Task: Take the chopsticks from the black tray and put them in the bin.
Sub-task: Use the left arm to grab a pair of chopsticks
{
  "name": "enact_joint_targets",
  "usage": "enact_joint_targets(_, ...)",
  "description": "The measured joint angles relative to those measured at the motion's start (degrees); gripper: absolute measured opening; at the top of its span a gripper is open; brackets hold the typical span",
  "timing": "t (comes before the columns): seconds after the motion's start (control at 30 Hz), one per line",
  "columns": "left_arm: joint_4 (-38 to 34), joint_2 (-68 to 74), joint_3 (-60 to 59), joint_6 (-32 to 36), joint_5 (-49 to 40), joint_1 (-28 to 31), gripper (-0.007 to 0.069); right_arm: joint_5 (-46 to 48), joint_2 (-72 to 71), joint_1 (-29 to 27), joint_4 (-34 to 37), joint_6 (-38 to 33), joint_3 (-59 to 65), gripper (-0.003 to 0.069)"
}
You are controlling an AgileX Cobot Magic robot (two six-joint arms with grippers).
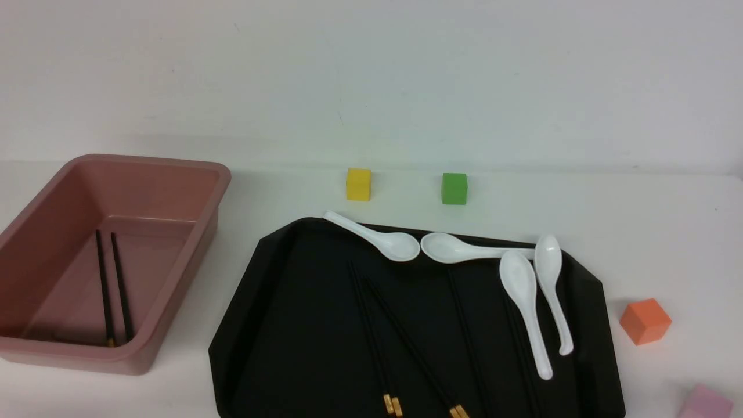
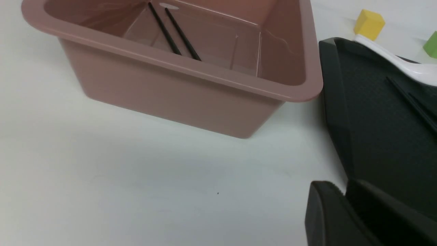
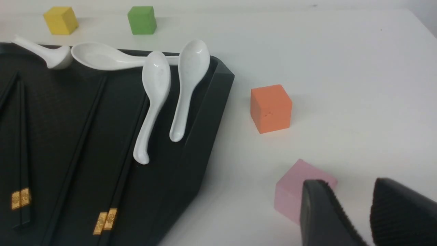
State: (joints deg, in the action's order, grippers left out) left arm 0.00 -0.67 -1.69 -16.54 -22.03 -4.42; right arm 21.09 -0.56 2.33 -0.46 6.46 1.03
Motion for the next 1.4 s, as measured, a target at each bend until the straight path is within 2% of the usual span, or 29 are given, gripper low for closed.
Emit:
enact_joint_targets(0.17,0.0,0.0,0.0,-0.05,0.07,0.0,0.0094,0.0,0.0,0.0,0.0,0.0,0.0,0.024)
enact_joint_targets(0.27,-4.7,0.0,0.0,-3.29,0.87,0.0,0.0096,0.0,0.0,0.0,0.0,0.0,0.0,0.024)
enact_joint_targets(0.3,-12.51,0.0,0.0,-9.62,1.72,0.0,0.0098,0.0,0.0,0.0,0.0,0.0,0.0,0.024)
enact_joint_targets(0.33,-14.76,0.0,0.0,-11.23,1.94,0.0,0.0099,0.0,0.0,0.0,0.0,0.0,0.0,0.024)
enact_joint_targets(0.37,-21.58,0.0,0.0,-15.97,2.69,0.0,0.0101,0.0,0.0,0.0,0.0,0.0,0.0,0.024)
enact_joint_targets(0.5,-40.98,0.0,0.0,-27.12,4.66,0.0,0.0104,0.0,0.0,0.0,0.0,0.0,0.0,0.024)
enact_joint_targets(0.6,-50.98,0.0,0.0,-31.14,5.48,0.0,0.0106,0.0,0.0,0.0,0.0,0.0,0.0,0.024)
enact_joint_targets(0.67,-55.17,0.0,0.0,-32.01,6.22,0.0,0.0108,0.0,0.0,0.0,0.0,0.0,0.0,0.024)
enact_joint_targets(0.93,-59.47,0.0,0.0,-32.02,10.55,0.0,0.0083,0.0,0.0,0.0,0.0,0.0,0.0,0.024)
enact_joint_targets(1.03,-59.38,0.0,1.38,-28.31,12.46,0.0,0.0036,0.0,0.0,0.0,0.0,0.0,0.0,0.024)
enact_joint_targets(1.07,-58.55,0.0,3.6,-24.86,12.86,0.0,-0.0001,0.0,0.0,0.0,0.0,0.0,0.0,0.024)
enact_joint_targets(1.13,-56.93,1.59,7.57,-19.32,12.17,0.0,-0.0013,0.0,0.0,0.0,0.0,0.0,0.0,0.024)
enact_joint_targets(1.27,-51.31,12.07,17.13,-8.88,3.96,0.0,-0.0013,0.0,0.0,0.0,0.0,0.0,0.0,0.024)
enact_joint_targets(1.33,-46.11,20.5,23.05,-4.61,-4.81,0.0,-0.0013,0.0,0.0,0.0,0.0,0.0,0.0,0.024)
enact_joint_targets(1.4,-38.84,31.98,30.03,-1.83,-17.78,0.0,-0.0013,0.0,0.0,0.0,0.0,0.0,0.0,0.024)
